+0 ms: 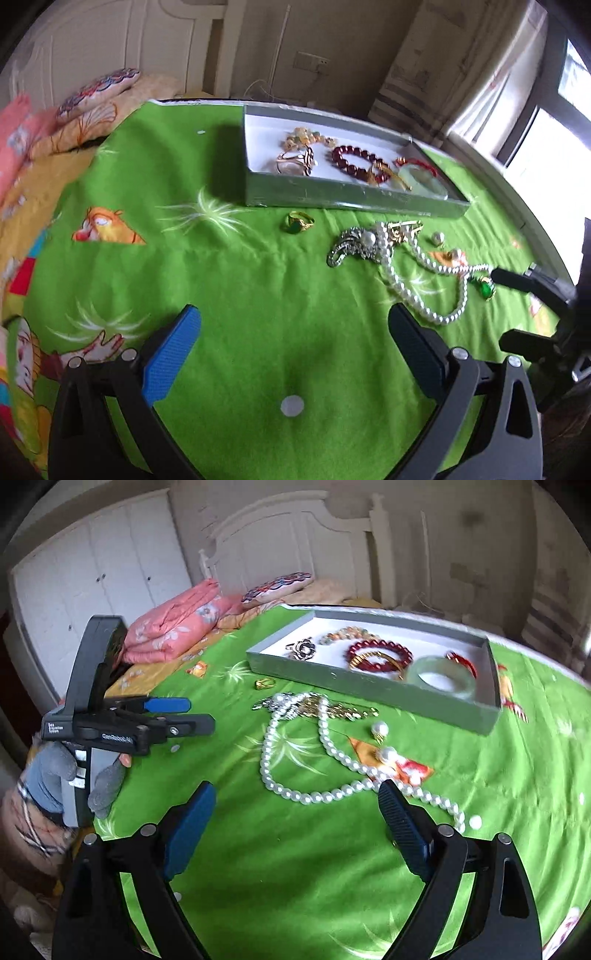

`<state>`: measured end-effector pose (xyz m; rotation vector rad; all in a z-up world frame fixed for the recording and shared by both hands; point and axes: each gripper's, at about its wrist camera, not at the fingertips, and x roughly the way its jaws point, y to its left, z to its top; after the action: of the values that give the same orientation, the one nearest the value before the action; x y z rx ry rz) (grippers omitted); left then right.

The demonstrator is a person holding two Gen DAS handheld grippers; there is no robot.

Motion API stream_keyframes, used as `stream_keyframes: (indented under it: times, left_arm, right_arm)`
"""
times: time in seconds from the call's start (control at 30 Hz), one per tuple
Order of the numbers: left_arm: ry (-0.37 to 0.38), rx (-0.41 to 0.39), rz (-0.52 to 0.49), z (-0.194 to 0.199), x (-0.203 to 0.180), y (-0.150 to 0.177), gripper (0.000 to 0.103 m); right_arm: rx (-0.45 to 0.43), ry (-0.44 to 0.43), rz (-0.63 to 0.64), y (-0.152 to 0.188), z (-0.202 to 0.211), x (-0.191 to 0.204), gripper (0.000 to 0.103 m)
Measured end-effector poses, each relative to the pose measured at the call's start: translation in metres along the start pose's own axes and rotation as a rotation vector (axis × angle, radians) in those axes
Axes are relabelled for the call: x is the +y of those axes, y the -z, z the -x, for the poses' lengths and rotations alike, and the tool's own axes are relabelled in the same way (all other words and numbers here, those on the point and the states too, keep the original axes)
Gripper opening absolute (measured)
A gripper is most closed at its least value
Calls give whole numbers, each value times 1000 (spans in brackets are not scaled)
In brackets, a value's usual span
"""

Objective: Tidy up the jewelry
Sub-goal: 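Grasp the pearl necklace with green pendant with the right tool, then lift the pearl necklace high with the right tool while the left grasps the silver pearl brooch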

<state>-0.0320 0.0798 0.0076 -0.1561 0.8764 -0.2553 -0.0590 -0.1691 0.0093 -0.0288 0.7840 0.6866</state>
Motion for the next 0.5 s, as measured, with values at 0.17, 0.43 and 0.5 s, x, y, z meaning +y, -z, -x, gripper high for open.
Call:
stream_keyframes:
  times: [0.17, 0.43, 0.5]
  left_arm:
    - [13, -30, -6, 6, 0, 1, 101]
    - [31, -48, 24, 10, 4, 0, 101]
    - [38, -51, 27, 10, 5, 0, 101]
  right_arm:
    - [20, 39, 20, -21, -10, 1, 76]
    - [132, 16, 12, -60, -73, -5, 43]
    - [157, 47, 34, -62, -83, -6, 40]
